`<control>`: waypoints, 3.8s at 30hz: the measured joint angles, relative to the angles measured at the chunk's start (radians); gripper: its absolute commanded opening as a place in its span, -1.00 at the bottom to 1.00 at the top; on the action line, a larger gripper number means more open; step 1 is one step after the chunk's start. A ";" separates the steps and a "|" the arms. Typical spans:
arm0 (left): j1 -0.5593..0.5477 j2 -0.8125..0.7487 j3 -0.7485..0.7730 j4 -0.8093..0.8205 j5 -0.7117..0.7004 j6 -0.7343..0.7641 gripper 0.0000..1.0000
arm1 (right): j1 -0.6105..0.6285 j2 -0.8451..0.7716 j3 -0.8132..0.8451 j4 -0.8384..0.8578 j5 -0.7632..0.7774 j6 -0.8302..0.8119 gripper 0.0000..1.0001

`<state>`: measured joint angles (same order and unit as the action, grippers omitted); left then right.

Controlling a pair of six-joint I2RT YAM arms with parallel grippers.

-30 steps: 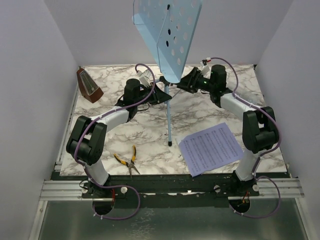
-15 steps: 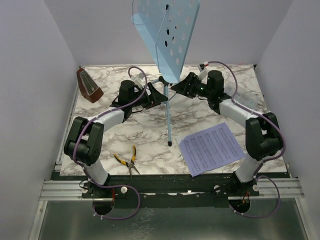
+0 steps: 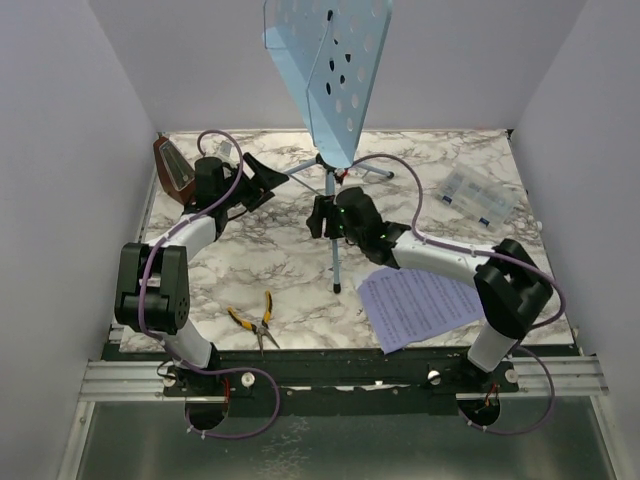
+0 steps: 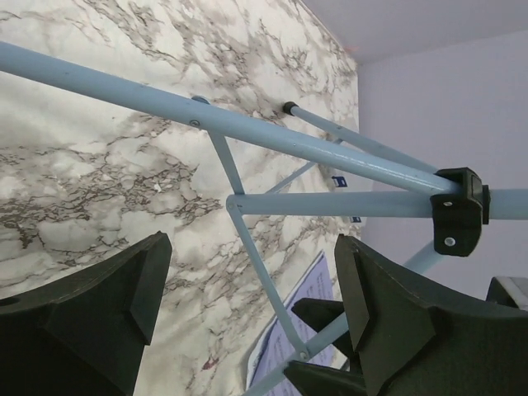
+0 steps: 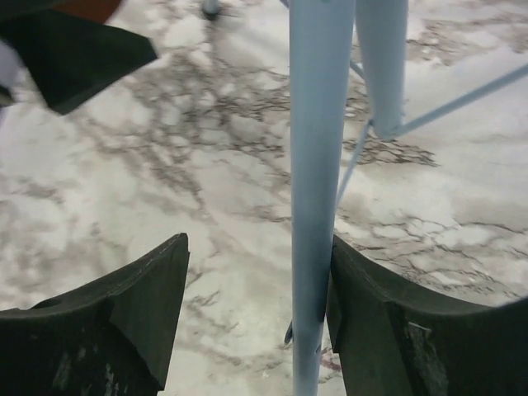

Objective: Set up the instrument practice props

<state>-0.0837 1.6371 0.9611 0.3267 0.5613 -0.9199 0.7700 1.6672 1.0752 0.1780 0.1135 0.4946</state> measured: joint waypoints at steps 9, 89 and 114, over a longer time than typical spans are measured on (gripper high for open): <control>0.003 0.000 -0.010 -0.008 -0.032 0.013 0.70 | 0.062 0.174 0.113 -0.185 0.358 -0.080 -0.27; -0.200 0.080 -0.014 0.083 0.031 -0.087 0.07 | -0.371 -0.165 -0.082 -0.106 -0.364 -0.348 0.67; -0.270 0.084 -0.047 0.142 0.059 -0.143 0.35 | -0.382 -0.429 -0.249 -0.425 0.108 0.021 0.62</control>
<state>-0.3534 1.7214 0.9138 0.4686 0.6205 -1.0634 0.3878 1.2385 0.8257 -0.2466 0.2211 0.5152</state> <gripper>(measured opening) 0.645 0.803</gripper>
